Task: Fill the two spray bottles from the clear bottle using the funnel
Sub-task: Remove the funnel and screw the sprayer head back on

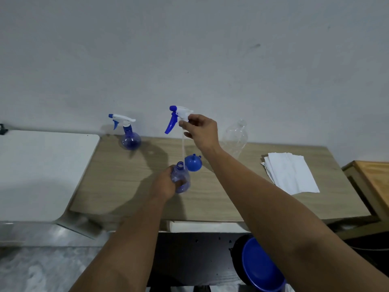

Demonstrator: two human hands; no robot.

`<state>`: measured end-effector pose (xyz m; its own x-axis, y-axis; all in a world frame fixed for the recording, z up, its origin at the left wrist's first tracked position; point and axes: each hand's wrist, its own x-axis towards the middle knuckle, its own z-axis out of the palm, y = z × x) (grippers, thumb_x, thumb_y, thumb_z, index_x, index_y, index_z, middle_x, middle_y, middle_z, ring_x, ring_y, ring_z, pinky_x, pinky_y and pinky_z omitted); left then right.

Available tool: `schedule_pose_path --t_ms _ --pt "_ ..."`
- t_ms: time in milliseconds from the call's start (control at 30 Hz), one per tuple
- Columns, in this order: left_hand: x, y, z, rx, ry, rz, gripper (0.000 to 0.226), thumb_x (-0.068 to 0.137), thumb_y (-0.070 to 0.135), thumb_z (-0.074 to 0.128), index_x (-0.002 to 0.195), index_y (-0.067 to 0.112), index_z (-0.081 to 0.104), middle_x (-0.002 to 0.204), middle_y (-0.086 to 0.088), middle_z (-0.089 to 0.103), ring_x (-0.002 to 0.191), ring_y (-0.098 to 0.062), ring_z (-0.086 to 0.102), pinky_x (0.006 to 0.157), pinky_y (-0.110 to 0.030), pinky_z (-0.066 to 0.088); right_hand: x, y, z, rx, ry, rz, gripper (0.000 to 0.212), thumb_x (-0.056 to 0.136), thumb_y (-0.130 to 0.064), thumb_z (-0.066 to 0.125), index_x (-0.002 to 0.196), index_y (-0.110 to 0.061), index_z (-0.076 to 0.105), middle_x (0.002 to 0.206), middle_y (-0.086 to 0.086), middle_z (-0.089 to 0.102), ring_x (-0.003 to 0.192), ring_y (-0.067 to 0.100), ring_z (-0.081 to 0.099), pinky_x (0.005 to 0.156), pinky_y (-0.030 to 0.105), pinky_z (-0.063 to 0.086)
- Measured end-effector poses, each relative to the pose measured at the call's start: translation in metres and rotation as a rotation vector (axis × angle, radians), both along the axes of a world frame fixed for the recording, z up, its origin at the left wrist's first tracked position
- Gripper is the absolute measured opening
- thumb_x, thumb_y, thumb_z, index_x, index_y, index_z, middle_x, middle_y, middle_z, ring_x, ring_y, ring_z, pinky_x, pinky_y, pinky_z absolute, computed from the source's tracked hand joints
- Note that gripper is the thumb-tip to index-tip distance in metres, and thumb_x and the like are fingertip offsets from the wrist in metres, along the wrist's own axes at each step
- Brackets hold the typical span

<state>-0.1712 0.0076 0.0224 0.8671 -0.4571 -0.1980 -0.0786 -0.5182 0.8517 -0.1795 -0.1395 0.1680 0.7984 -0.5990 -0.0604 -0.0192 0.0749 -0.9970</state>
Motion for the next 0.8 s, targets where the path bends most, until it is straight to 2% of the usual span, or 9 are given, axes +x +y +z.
schedule_pose_path --t_ms 100,200,300,433,467,567,667,733,800 --pt "-0.004 -0.003 0.004 -0.212 0.168 0.049 0.023 0.099 0.016 0.049 0.083 0.011 0.064 0.068 -0.002 0.067 0.071 -0.017 0.059 0.073 -0.033 0.047 0.001 0.004 -0.001 -0.008 -0.043 0.005 0.030 0.083 -0.004 0.085 0.109 0.000 0.071 0.087 0.008 0.066 0.078 0.019 0.066 0.069 0.027 0.061" --pt "-0.004 -0.004 0.006 -0.132 0.082 0.013 0.027 0.101 0.007 0.044 0.081 0.015 0.060 0.059 0.004 0.064 0.070 -0.017 0.053 0.068 -0.030 0.045 -0.002 0.004 -0.003 -0.013 -0.081 -0.016 0.026 0.084 -0.004 0.084 0.107 -0.003 0.072 0.087 0.008 0.067 0.078 0.019 0.067 0.070 0.030 0.063" --pt "-0.002 0.002 0.008 -0.063 0.100 -0.035 0.019 0.098 0.010 0.055 0.088 0.025 0.063 0.069 0.012 0.066 0.075 -0.012 0.056 0.072 -0.026 0.046 -0.003 0.002 -0.002 0.005 -0.116 -0.030 0.024 0.085 -0.003 0.083 0.106 -0.003 0.072 0.087 0.008 0.067 0.079 0.018 0.067 0.072 0.031 0.063" --pt "-0.001 0.007 -0.002 -0.196 0.229 0.029 0.028 0.100 0.012 0.051 0.081 0.017 0.071 0.073 0.000 0.073 0.082 -0.021 0.063 0.091 -0.040 0.049 -0.003 0.002 0.001 -0.001 -0.127 -0.024 0.025 0.085 -0.002 0.083 0.107 -0.002 0.072 0.086 0.005 0.068 0.079 0.017 0.068 0.071 0.030 0.063" --pt "-0.002 0.005 -0.001 -0.133 0.175 0.026 0.029 0.099 0.015 0.053 0.079 0.019 0.073 0.075 0.000 0.073 0.084 -0.022 0.063 0.095 -0.042 0.048 -0.003 0.002 0.000 -0.008 -0.121 -0.020 0.025 0.085 -0.002 0.083 0.107 -0.001 0.072 0.086 0.004 0.068 0.080 0.017 0.068 0.072 0.031 0.063" --pt "0.000 0.008 0.007 0.038 0.070 -0.089 0.013 0.091 0.028 0.069 0.100 0.035 0.062 0.087 0.015 0.064 0.086 -0.010 0.057 0.085 -0.031 0.048 -0.008 0.003 -0.015 -0.009 -0.061 0.012 0.024 0.084 -0.002 0.084 0.104 -0.001 0.072 0.086 0.001 0.068 0.078 0.015 0.069 0.077 0.037 0.065" --pt "0.002 0.006 0.006 0.150 0.020 -0.089 0.045 0.080 0.035 0.079 0.120 0.037 0.059 0.105 0.012 0.065 0.094 -0.011 0.060 0.089 -0.034 0.052 -0.019 0.006 -0.041 -0.033 0.005 0.058 0.022 0.080 -0.001 0.087 0.086 -0.011 0.068 0.074 -0.010 0.069 0.072 0.011 0.066 0.079 0.036 0.062" --pt "0.007 0.007 -0.010 0.063 0.100 -0.075 0.048 0.072 0.031 0.083 0.107 0.052 0.058 0.106 0.012 0.070 0.096 -0.017 0.067 0.093 -0.047 0.054 -0.027 0.008 -0.061 -0.059 0.038 0.062 0.026 0.076 0.000 0.089 0.082 -0.011 0.067 0.074 -0.007 0.070 0.071 0.008 0.067 0.076 0.027 0.059" --pt "0.009 0.007 -0.015 0.056 0.102 -0.064 0.051 0.069 0.029 0.084 0.102 0.056 0.056 0.104 0.012 0.071 0.096 -0.018 0.068 0.091 -0.048 0.055 -0.033 0.011 -0.081 -0.072 0.064 0.056 0.026 0.074 0.002 0.090 0.085 -0.009 0.068 0.082 0.004 0.074 0.077 0.013 0.070 0.078 0.031 0.061"
